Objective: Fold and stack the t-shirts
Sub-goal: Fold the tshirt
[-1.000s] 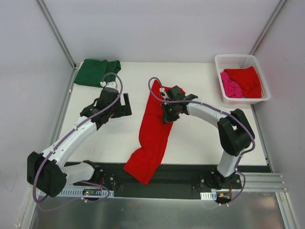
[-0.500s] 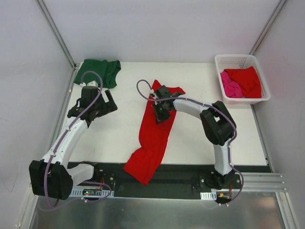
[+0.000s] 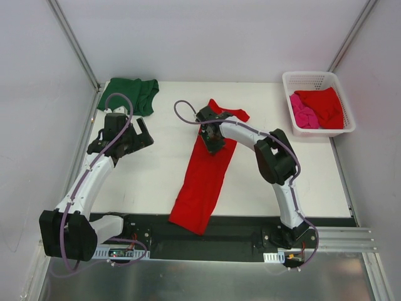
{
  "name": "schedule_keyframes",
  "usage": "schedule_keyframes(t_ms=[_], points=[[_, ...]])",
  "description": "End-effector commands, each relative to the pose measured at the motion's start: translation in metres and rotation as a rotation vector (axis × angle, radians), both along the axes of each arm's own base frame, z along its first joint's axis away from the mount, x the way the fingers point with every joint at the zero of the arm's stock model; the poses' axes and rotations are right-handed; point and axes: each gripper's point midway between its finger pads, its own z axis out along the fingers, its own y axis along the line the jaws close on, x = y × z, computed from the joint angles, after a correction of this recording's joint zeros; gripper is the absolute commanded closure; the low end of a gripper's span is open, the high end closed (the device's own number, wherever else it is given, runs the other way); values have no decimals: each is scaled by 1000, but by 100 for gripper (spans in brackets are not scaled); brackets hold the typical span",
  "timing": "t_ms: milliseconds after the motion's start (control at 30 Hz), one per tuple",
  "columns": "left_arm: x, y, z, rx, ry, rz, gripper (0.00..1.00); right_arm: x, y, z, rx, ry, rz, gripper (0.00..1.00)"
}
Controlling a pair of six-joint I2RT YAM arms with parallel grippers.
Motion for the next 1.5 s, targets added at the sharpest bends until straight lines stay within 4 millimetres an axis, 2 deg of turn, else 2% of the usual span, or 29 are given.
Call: schedule_keyframes(t_ms=[0,67,233,300,333,400,467,500,533,567,600,667,700,733,800,833,933,1000,1033,1100,1133,1167,1233,1267,1300,1333,1400,1433,1467], points=[[3,1,-3,4,3,-19,1,28,-34,-4,-162,-54,7,99],[3,1,-2,4,2,-19,1,37,-42,-7,-186,-59,9,99],[3,2,-5,7,9,-18,1,69,-53,4,-187,-114,-14,99],[3,1,-7,4,17,-19,1,78,-57,2,-197,-121,-7,99],[4,0,-7,1,18,-20,1,87,-59,8,-193,-144,-13,99],[3,-1,-8,-5,21,-27,1,93,-62,12,-204,-158,-4,99],[3,-2,-5,-8,13,-33,1,89,-62,20,-194,-161,-4,99],[2,-4,-5,-15,12,-42,1,86,-56,42,-136,-184,-4,99],[3,-5,-3,-17,4,-50,1,76,-58,39,-117,-173,-6,99],[3,-7,-2,-24,0,-59,1,72,-56,46,-88,-180,-12,99],[4,-9,0,-33,-6,-71,1,66,-51,77,-18,-223,-25,99],[5,-17,4,-60,-26,-109,1,50,-53,86,20,-229,-39,99],[5,-20,6,-72,-36,-122,1,43,-51,108,67,-263,-46,99],[4,-26,7,-97,-38,-151,1,39,-51,119,86,-282,-50,99],[7,-35,12,-130,-68,-189,1,26,-55,128,90,-291,-54,99],[5,-43,14,-166,-73,-229,1,21,-57,146,114,-322,-58,99],[9,-63,20,-246,-98,-326,1,17,-77,158,69,-353,-117,98],[17,-74,26,-270,-118,-373,3,21,-97,150,-8,-361,-166,98],[22,-79,19,-276,-97,-386,3,22,-101,141,-29,-342,-177,98],[35,-89,26,-280,-111,-413,5,27,-109,130,-43,-328,-213,98],[41,-94,16,-287,-75,-417,6,31,-112,124,-54,-320,-228,99],[49,-100,27,-292,-95,-435,7,35,-116,113,-82,-302,-253,99],[55,-113,27,-302,-81,-463,8,47,-119,109,-92,-300,-289,99],[58,-117,33,-301,-95,-473,8,53,-121,95,-101,-272,-312,99],[58,-119,33,-299,-94,-477,8,57,-123,92,-104,-259,-323,99],[57,-123,33,-298,-94,-487,8,69,-119,100,-88,-279,-335,99],[54,-124,31,-296,-90,-493,8,80,-126,86,-143,-256,-356,99],[52,-123,32,-296,-95,-495,8,94,-125,96,-142,-284,-376,99],[48,-122,27,-292,-85,-498,8,102,-131,96,-158,-290,-392,99]])
